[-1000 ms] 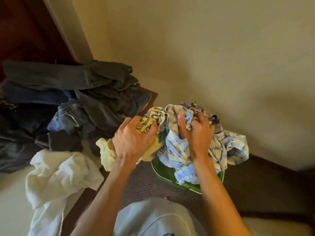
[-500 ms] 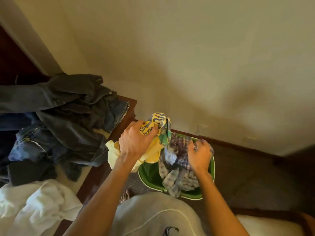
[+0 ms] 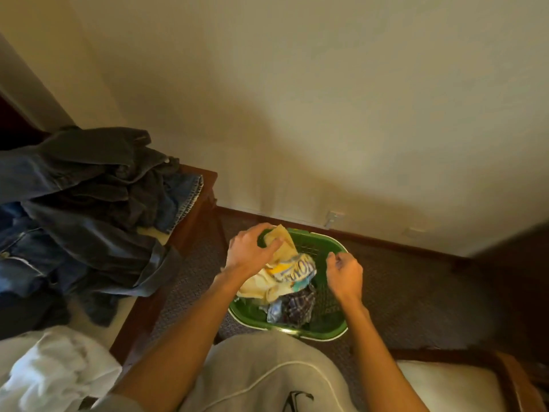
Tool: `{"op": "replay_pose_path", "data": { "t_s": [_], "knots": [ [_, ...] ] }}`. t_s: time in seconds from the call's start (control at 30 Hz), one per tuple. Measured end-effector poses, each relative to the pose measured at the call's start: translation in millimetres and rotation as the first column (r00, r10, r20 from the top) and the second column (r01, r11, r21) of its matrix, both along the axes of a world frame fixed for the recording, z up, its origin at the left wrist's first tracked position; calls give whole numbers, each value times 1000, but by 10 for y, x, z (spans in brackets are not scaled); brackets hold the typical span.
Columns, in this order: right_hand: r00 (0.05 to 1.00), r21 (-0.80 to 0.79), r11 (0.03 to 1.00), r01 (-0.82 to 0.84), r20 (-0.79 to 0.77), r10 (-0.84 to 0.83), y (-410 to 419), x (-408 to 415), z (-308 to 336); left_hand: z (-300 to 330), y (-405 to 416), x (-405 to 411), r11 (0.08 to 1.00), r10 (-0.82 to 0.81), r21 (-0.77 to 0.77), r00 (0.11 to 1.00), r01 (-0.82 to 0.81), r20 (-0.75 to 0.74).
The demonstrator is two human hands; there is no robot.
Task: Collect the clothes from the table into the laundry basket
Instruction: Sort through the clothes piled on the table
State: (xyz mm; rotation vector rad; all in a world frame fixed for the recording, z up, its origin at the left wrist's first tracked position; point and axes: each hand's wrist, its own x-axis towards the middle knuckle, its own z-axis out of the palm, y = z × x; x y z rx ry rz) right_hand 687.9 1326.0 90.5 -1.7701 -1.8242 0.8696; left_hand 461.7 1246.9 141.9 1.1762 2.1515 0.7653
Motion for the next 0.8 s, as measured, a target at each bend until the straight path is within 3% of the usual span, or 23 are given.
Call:
{"op": "replay_pose_path", "data": {
  "t_s": [0.47, 0.63, 0.8],
  "knots": [
    [986, -127, 980, -154, -78, 145, -446, -332, -192, -251, -1002, -194, 967, 254, -11, 967, -255, -12],
    [949, -107, 944, -313, -84, 306, -690, -764, -162, -186, -1375, -330, 933, 360, -8, 932, -361, -41],
    [854, -101, 848, -520, -86, 513, -1097, -1359, -99, -97, -2040, -591, 860, 509, 1, 858, -510, -64]
  ]
}}
